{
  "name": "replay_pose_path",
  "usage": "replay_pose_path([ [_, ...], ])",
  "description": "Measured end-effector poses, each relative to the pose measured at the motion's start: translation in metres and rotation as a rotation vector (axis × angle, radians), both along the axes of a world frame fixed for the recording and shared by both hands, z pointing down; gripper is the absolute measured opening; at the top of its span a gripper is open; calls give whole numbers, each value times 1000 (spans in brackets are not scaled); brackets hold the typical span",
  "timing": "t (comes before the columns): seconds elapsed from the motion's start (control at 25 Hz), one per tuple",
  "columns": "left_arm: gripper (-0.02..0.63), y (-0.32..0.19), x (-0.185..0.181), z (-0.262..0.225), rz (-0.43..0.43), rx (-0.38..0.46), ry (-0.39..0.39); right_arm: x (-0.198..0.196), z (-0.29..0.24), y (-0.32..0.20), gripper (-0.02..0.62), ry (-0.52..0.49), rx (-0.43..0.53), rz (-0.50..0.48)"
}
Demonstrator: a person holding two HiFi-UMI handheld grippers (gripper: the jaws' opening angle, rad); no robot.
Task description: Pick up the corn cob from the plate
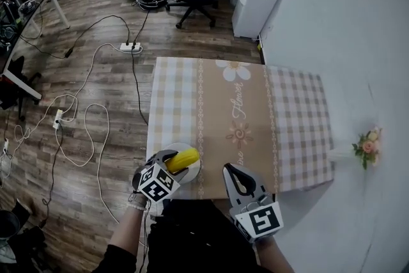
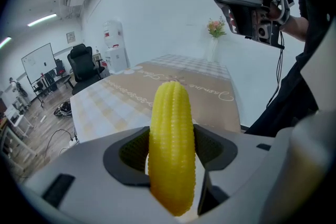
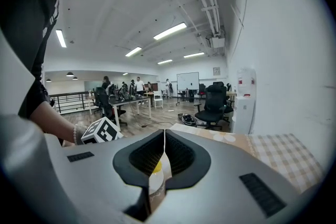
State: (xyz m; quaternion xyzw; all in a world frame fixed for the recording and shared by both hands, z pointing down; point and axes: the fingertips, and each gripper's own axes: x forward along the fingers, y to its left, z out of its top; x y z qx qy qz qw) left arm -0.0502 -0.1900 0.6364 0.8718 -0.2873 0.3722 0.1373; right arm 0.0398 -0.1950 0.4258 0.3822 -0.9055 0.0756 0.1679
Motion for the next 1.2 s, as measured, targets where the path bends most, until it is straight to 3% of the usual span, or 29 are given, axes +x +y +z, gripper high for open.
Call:
replay_pose_path([
  [0.32, 262, 2, -2, -41, -36, 57, 16, 0, -17, -15, 43, -11, 46, 4],
  [0.52, 262, 0, -9, -71, -79, 106, 32, -10, -23, -15, 43, -43, 89, -78],
  [0.96, 262, -2, -18, -138, -186, 241, 68, -23, -39, -25, 43, -62, 139, -135],
  [1.2, 262, 5, -17, -172, -184, 309, 52, -25, -48, -25, 43, -68, 154, -149],
])
